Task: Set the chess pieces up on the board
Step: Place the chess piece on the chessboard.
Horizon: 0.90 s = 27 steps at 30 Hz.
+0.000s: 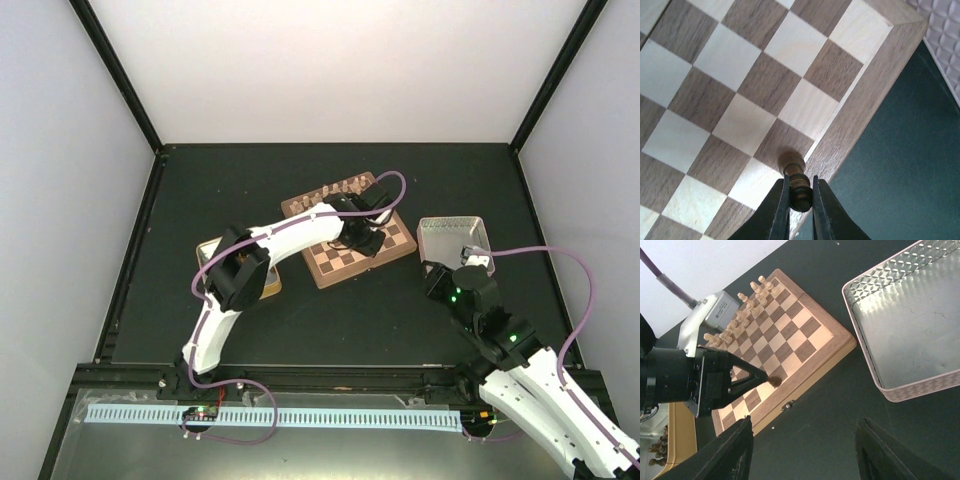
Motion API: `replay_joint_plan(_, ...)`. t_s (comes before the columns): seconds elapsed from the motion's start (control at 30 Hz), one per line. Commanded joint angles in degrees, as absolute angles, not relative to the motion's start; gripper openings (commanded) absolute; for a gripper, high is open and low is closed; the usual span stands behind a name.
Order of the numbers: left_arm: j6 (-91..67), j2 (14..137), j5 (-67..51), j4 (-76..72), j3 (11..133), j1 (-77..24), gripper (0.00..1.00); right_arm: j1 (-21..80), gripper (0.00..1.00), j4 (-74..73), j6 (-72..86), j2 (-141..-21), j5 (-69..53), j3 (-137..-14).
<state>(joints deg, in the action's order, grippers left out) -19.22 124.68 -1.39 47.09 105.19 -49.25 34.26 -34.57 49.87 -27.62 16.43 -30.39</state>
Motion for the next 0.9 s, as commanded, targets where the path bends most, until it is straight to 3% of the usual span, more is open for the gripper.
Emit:
replay_joint_plan(0.0, -17.7, 127.3, 0.7, 48.5, 108.8, -49.4, 0.09, 34.1, 0.56, -35.4, 50.4, -26.9, 18.0, -30.0)
replay_joint_plan(0.33, -16.7, 128.1, 1.0, 49.2, 110.4, -49.2, 0.25, 34.1, 0.57, -36.2, 50.4, -26.7, 18.0, -30.7)
replay_joint_plan(0.67, -19.2, 123.4, 2.2, 51.4, 112.6, -48.0, 0.65, 34.1, 0.57, -35.8, 50.7, -27.0, 17.4, -31.2)
replay_joint_plan(0.87, -21.4, 114.8, 4.0, 51.3, 107.9, -46.1, 0.71, 34.1, 0.57, -35.2, 50.9, -27.6, 16.7, -31.4)
